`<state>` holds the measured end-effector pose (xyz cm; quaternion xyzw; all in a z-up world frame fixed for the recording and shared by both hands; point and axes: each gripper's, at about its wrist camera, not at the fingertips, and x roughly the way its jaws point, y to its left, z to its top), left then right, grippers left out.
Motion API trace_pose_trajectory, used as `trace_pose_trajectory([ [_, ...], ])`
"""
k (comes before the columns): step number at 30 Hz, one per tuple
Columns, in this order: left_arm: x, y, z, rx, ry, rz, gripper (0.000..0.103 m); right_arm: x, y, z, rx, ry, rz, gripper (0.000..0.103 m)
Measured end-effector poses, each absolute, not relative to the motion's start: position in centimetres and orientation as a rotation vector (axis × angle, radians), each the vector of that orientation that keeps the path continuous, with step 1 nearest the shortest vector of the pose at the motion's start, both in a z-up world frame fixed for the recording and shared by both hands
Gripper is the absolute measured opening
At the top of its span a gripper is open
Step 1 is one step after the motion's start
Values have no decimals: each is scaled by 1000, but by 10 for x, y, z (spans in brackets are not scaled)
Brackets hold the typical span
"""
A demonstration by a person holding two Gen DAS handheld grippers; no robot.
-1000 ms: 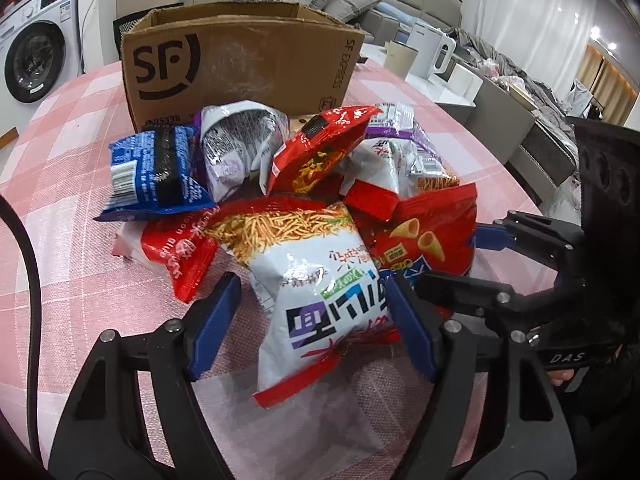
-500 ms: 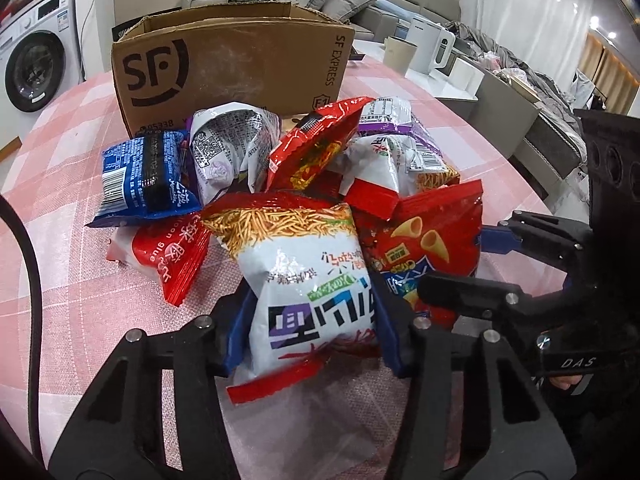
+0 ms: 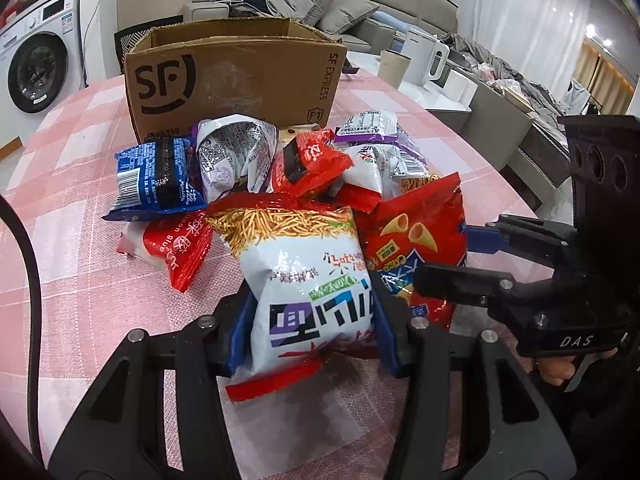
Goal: Organize snacks
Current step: 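Close the left tool on the white bag while the right tool grips the red chip bag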
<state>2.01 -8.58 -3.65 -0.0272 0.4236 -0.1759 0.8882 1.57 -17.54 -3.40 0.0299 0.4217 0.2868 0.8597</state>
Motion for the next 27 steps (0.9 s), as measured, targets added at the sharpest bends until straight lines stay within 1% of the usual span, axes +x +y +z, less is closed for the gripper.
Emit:
trace_pose_trajectory([
  [6, 7, -78, -29, -69, 846, -372, 48, 12, -176, -29, 77, 865, 609, 50],
  [7, 7, -76, -27, -72, 840, -373, 48, 11, -176, -27, 80, 861, 611, 48],
  [8, 5, -74, -24, -75, 830, -374, 48, 11, -176, -26, 81, 859, 614, 44],
  [9, 3, -73, -23, -76, 823, -375, 48, 10, -176, -25, 86, 858, 620, 33],
  [10, 1, -72, -21, -77, 817, -375, 48, 10, -176, -24, 93, 860, 624, 29],
  [15, -4, -67, -15, -83, 805, -366, 48, 8, -168, -24, 40, 875, 612, 30],
  [21, -9, -60, -8, -82, 790, -349, 48, 18, -161, -34, 6, 952, 589, 56],
  [22, -8, -60, -8, -80, 788, -344, 48, 20, -159, -38, -1, 969, 589, 57],
  [24, -9, -58, -6, -75, 785, -328, 48, 24, -154, -45, 0, 999, 591, 57],
  [27, -10, -57, -4, -62, 776, -300, 48, 22, -149, -44, -24, 984, 599, 46],
])
